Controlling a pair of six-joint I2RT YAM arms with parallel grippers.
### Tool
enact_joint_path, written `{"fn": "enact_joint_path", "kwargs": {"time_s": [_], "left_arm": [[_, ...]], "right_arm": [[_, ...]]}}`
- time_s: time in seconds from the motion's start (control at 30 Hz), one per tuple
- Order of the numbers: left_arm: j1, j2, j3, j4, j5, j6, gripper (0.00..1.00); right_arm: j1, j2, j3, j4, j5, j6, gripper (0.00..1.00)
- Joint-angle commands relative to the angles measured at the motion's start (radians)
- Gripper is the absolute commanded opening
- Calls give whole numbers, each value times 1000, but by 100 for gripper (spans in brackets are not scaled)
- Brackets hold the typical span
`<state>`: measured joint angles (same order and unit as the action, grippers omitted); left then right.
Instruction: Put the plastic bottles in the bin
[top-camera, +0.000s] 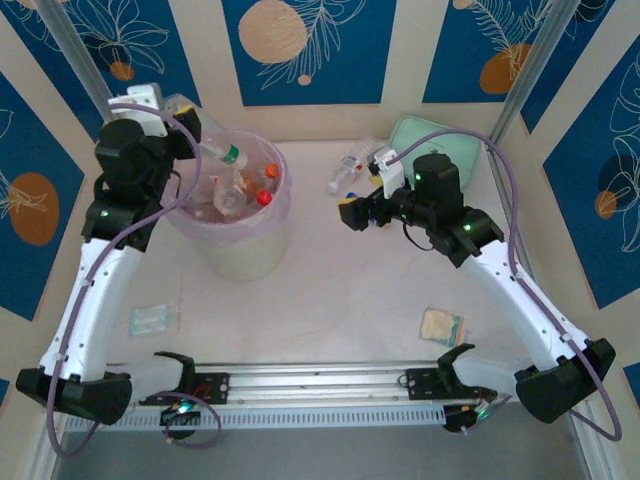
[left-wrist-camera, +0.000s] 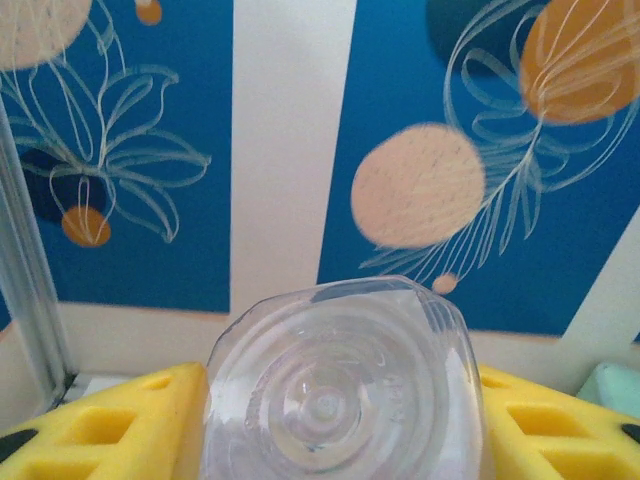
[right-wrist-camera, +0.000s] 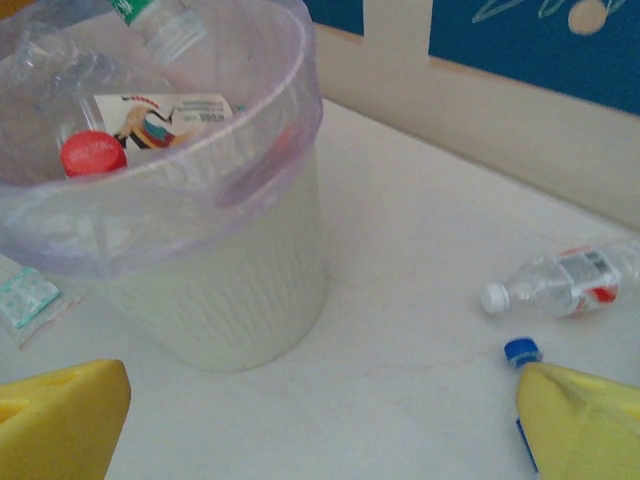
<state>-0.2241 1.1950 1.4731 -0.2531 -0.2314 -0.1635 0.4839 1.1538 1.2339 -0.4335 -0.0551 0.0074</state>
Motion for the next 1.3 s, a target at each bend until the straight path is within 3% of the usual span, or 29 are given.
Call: {"fn": "enact_joint_path", "kwargs": {"time_s": [0.0, 0.23, 0.37, 0.53, 0.67, 0.77, 0.97, 1.27], "left_arm": [[11, 27, -63, 101, -37, 12, 22], [13, 78, -144, 43, -54, -199, 19], [14, 121, -158, -36, -76, -222, 20], [30, 162, -170, -145, -16, -259, 23], [31, 138, -245, -139, -30, -260, 27], [26, 112, -301, -124, -36, -234, 28], [-55, 69, -367, -65, -89, -34, 27], [-152, 152, -371, -127, -167, 90, 26]], "right_arm": [[-11, -21, -20, -36, -26, 28, 99], [-13, -26, -33, -64, -14, 26, 100], [-13, -26, -40, -70, -9, 26, 100], [-13, -25, -60, -68, -3, 32, 100], [-13, -23, -72, -63, 2, 35, 100], [-13, -20, -84, -55, -2, 38, 100], [-13, -2, -99, -43, -2, 48, 100], [-13, 6, -102, -39, 5, 60, 99]]}}
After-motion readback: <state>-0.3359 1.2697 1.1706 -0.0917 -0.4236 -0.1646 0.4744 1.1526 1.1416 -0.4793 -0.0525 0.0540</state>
